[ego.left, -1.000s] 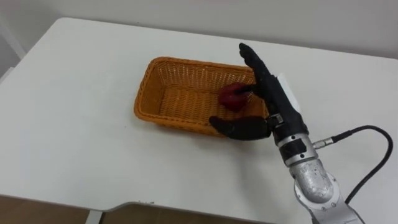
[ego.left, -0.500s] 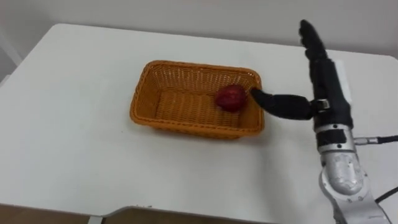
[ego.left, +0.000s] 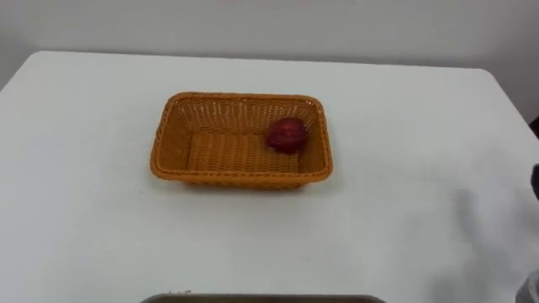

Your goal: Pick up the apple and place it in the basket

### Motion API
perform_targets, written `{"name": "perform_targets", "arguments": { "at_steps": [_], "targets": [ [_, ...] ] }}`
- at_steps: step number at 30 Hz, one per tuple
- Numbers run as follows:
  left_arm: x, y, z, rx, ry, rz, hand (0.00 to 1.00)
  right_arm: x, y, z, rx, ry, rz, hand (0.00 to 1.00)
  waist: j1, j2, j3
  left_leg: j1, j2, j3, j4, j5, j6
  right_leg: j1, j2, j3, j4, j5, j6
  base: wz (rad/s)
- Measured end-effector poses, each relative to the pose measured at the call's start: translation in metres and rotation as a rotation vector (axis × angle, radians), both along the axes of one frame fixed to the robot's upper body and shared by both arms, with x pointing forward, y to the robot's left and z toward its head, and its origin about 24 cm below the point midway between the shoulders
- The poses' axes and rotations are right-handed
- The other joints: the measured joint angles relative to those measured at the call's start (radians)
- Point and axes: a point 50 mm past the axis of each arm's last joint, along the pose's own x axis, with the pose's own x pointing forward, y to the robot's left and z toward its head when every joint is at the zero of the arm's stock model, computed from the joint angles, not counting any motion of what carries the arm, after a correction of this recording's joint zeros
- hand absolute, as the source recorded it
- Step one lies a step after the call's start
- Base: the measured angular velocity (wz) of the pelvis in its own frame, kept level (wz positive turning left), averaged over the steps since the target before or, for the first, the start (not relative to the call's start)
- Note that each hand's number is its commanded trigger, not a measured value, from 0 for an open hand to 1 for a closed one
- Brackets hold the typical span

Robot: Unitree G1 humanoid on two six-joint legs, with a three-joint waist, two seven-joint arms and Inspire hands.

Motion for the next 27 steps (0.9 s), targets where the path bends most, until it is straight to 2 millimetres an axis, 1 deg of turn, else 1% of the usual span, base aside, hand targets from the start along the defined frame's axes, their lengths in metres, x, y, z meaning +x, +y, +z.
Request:
{"name": "perform_targets", "arguments": {
  "at_steps": [1, 3, 4, 6, 7, 8, 9, 10, 11, 12, 13, 14, 15, 17, 20, 22, 24, 27],
  "targets": [
    [0.000, 0.000, 0.000, 0.001, -0.001, 0.001, 0.00, -0.004, -0.002, -0.005, 0.015, 0.016, -0.026, 0.00, -0.003, 0.000, 0.0001, -0.001, 0.000, 0.003, 0.000, 0.000, 0.000, -0.003, 0.000, 0.002, 0.000, 0.000, 0.000, -0.09],
    [-0.002, 0.000, 0.000, -0.001, 0.002, 0.011, 0.00, -0.025, -0.010, -0.024, 0.105, 0.065, -0.152, 0.00, -0.015, 0.002, -0.0022, 0.001, 0.001, 0.004, 0.000, 0.000, 0.000, -0.002, 0.001, 0.008, 0.001, 0.000, 0.000, -0.06],
    [-0.002, 0.000, 0.000, -0.002, 0.003, 0.012, 0.00, -0.031, -0.012, -0.030, 0.127, 0.080, -0.189, 0.00, -0.016, 0.001, -0.0030, 0.002, 0.001, 0.004, 0.001, 0.000, 0.000, -0.001, 0.002, 0.009, 0.002, 0.000, 0.000, 0.00],
    [-0.001, -0.001, 0.000, -0.002, -0.001, 0.010, 0.00, -0.058, -0.013, -0.052, 0.214, 0.163, -0.304, 0.00, -0.034, -0.001, -0.0042, 0.001, 0.001, 0.003, 0.009, 0.000, 0.000, 0.003, 0.001, 0.005, 0.007, 0.000, 0.000, 0.04],
    [-0.001, -0.001, 0.000, -0.004, 0.000, 0.011, 0.00, -0.062, -0.012, -0.056, 0.251, 0.140, -0.329, 0.00, -0.039, 0.001, -0.0036, 0.000, 0.002, 0.004, 0.011, 0.000, 0.000, -0.001, 0.001, 0.012, 0.015, 0.000, 0.000, 0.00],
    [-0.001, -0.001, 0.000, -0.004, 0.000, 0.011, 0.00, -0.065, -0.012, -0.058, 0.258, 0.153, -0.338, 0.00, -0.039, 0.002, -0.0037, 0.000, 0.003, 0.006, 0.012, 0.000, 0.000, -0.004, 0.001, 0.014, 0.018, 0.000, 0.000, -0.04],
    [0.003, -0.001, 0.000, -0.002, -0.011, 0.009, 0.00, -0.078, -0.011, -0.069, 0.286, 0.222, -0.371, 0.00, -0.037, 0.001, -0.0023, 0.000, 0.004, 0.006, 0.011, 0.000, 0.000, -0.003, 0.002, 0.015, 0.018, 0.000, 0.000, 0.00],
    [0.004, -0.001, 0.000, -0.003, -0.015, 0.008, 0.00, -0.083, -0.009, -0.073, 0.304, 0.249, -0.388, 0.00, -0.035, 0.000, -0.0024, 0.000, 0.004, 0.006, 0.006, 0.000, 0.000, -0.003, 0.002, 0.015, 0.018, 0.000, 0.000, 0.00],
    [0.004, -0.002, 0.000, -0.007, -0.014, 0.011, 0.00, -0.094, -0.005, -0.082, 0.337, 0.298, -0.414, 0.00, -0.028, 0.000, -0.0026, 0.003, 0.003, 0.006, 0.002, 0.000, 0.000, -0.003, 0.002, 0.015, 0.019, 0.000, 0.000, 0.00],
    [0.002, -0.003, -0.001, -0.009, -0.006, 0.014, 0.00, -0.105, -0.001, -0.089, 0.364, 0.345, -0.442, 0.00, -0.029, 0.000, -0.0026, 0.003, 0.003, 0.006, 0.003, 0.000, 0.000, -0.003, 0.002, 0.016, 0.019, 0.000, 0.000, 0.00],
    [0.004, -0.003, -0.001, -0.009, -0.009, 0.014, 0.00, -0.111, 0.001, -0.092, 0.375, 0.370, -0.454, 0.00, -0.032, 0.000, -0.0028, 0.003, 0.003, 0.006, 0.004, 0.000, 0.000, -0.003, 0.002, 0.018, 0.019, 0.000, 0.000, 0.00],
    [0.001, -0.002, -0.001, -0.009, 0.002, 0.019, 0.00, -0.122, 0.005, -0.097, 0.392, 0.421, -0.474, 0.00, -0.034, 0.001, -0.0024, 0.003, 0.002, 0.006, 0.004, 0.000, 0.001, -0.003, 0.003, 0.022, 0.020, 0.000, 0.000, 0.00],
    [-0.001, -0.003, -0.002, -0.011, 0.013, 0.021, 0.00, -0.129, 0.009, -0.102, 0.406, 0.462, -0.482, 0.00, -0.034, 0.001, -0.0022, 0.003, 0.002, 0.007, 0.004, 0.000, 0.001, -0.005, 0.003, 0.026, 0.020, 0.000, 0.000, 0.00],
    [-0.003, -0.004, -0.003, -0.015, 0.021, 0.023, 0.00, -0.135, 0.016, -0.108, 0.422, 0.505, -0.475, 0.00, -0.037, 0.002, -0.0016, 0.003, 0.002, 0.013, 0.002, 0.000, 0.001, -0.007, 0.005, 0.036, 0.020, 0.000, 0.000, -0.08],
    [0.001, -0.005, -0.003, -0.024, 0.016, 0.019, 0.00, -0.141, 0.027, -0.117, 0.450, 0.594, -0.436, 0.00, -0.036, 0.002, 0.0006, 0.001, 0.002, 0.014, -0.001, 0.000, 0.001, -0.010, 0.005, 0.040, 0.018, 0.000, 0.000, -0.02],
    [0.000, -0.005, -0.004, -0.036, 0.024, 0.016, 0.00, -0.146, 0.032, -0.122, 0.453, 0.676, -0.368, 0.00, -0.030, 0.002, 0.0007, 0.002, 0.002, 0.014, -0.001, 0.000, 0.001, -0.010, 0.006, 0.041, 0.018, 0.000, 0.000, -0.02],
    [0.004, -0.007, -0.005, -0.049, 0.019, 0.015, 0.00, -0.147, 0.040, -0.129, 0.492, 0.750, -0.271, 0.00, -0.010, 0.005, 0.0019, 0.005, 0.004, 0.020, -0.001, 0.000, 0.001, -0.012, 0.008, 0.049, 0.017, 0.000, 0.000, -0.08],
    [0.000, -0.010, -0.007, -0.073, 0.040, 0.015, 0.00, -0.144, 0.049, -0.138, 0.576, 0.803, -0.156, 0.00, -0.007, 0.009, 0.0043, 0.000, 0.004, 0.019, 0.002, 0.000, 0.001, -0.018, 0.007, 0.045, 0.017, 0.000, 0.000, -0.02]
  ]
}}
